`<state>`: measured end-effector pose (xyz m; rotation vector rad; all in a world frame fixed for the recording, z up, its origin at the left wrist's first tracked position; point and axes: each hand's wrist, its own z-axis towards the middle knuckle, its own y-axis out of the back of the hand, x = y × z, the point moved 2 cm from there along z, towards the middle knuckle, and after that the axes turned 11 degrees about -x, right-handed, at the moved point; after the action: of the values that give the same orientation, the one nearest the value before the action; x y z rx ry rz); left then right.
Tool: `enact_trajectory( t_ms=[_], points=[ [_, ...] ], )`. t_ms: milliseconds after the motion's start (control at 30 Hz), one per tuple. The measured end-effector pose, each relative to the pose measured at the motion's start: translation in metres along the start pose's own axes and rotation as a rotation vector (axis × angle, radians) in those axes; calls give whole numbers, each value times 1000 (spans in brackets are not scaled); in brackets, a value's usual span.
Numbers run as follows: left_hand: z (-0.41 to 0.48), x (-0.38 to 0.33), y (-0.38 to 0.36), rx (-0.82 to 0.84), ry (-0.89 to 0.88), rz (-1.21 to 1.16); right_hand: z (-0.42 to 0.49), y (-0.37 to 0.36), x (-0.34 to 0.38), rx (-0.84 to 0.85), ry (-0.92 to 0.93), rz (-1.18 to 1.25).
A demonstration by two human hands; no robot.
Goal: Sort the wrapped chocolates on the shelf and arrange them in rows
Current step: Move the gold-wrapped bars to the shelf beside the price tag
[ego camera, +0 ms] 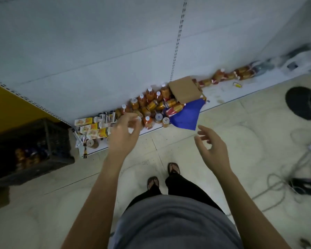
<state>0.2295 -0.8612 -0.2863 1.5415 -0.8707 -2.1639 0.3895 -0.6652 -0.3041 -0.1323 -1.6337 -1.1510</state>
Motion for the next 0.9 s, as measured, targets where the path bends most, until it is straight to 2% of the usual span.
enact_trajectory(
  t_ms=[100, 267, 433, 633, 900],
  points=[
    [-1, -8, -34, 120, 50, 19, -14, 21, -32, -38, -118, -67],
    [7, -60, -99, 276, -19, -29, -22, 70, -76, -195, -313, -34],
    [19, -158, -176, 397, -126, -155, -13, 139, -115, -373, -436, 11],
    [1, -289, -269, 441, -237, -267, 9, 248, -173, -564, -499, 31],
    [-32, -405, -387, 591, -359, -321, 33, 357, -250, -817, -634, 99]
  ],
)
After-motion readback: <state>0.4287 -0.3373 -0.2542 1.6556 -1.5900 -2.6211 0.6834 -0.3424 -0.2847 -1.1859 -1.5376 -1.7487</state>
